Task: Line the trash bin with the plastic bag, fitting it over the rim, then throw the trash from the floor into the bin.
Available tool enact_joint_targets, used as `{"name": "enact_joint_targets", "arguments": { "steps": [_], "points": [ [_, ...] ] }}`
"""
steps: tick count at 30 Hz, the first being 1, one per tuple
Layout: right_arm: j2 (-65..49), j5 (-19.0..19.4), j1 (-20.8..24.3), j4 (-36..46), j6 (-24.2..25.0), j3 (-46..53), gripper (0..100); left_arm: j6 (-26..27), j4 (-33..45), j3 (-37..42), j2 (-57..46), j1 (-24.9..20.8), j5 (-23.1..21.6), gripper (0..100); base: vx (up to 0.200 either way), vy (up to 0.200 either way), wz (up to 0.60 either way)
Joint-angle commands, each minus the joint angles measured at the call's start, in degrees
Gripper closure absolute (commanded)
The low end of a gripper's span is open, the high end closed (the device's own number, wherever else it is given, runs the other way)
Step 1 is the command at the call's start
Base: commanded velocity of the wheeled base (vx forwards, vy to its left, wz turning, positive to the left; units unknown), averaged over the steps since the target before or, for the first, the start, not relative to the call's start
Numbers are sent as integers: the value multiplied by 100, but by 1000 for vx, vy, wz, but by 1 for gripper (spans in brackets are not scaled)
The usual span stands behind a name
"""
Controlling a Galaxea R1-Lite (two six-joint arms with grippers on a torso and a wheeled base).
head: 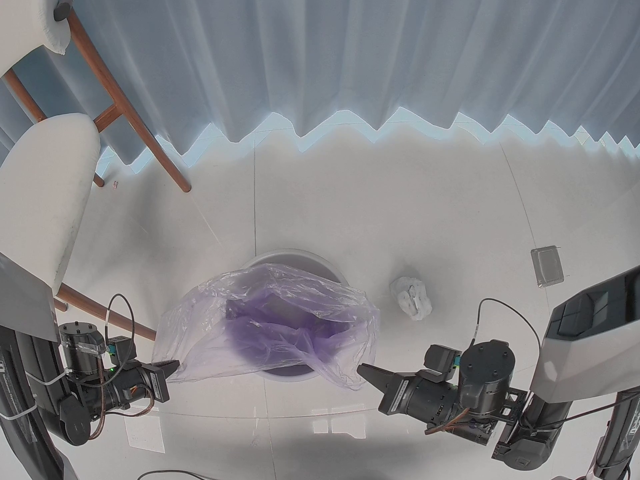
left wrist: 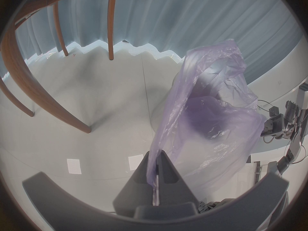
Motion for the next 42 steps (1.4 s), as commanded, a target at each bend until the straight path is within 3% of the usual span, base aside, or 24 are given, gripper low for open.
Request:
{"name": "enact_joint_targets", "arguments": {
  "steps": [1, 3, 4, 9, 13, 24, 25, 32, 33, 40, 42],
  "points": [
    [-415, -10, -5, -73, -72, 442, 100, 7, -6, 92, -46, 73, -6, 100, 0, 0, 0],
    [-424, -19, -40, -73, -195, 670, 100, 42, -6, 92, -55, 99, -6, 100, 0, 0, 0],
    [-398, -37, -49, -82, -266, 740, 0, 77, -15, 92, -55, 117, -6, 100, 0, 0, 0],
    [-345, -485, -110, -82, -415, 705, 0, 279, -6, 84, -117, 108, -6, 100, 0, 0, 0],
    [-248, -494, -75, -82, -644, 529, 0, 279, -6, 84, -152, 81, -6, 100, 0, 0, 0],
    [332, -485, -31, -56, -600, -824, 0, 297, 3, 92, -178, 73, -331, 100, 0, 0, 0],
    [341, -485, -22, -47, -600, -842, 100, 297, 3, 92, -178, 73, -331, 100, 0, 0, 0],
    [411, -476, 83, -64, -600, -701, 100, 587, 12, 92, -82, 46, -349, 100, 0, 0, 0],
    [472, -397, 110, -64, -591, -270, 100, 1202, 12, 92, 208, 178, -524, 100, 0, 0, 0],
    [683, -81, 66, -73, -591, 195, 100, 1985, 12, 92, 604, 837, -665, 100, 0, 0, 0],
    [780, -72, 66, -64, -591, 257, 100, 2600, 12, 92, 824, 1171, -1166, 100, 0, 0, 0]
  ]
}}
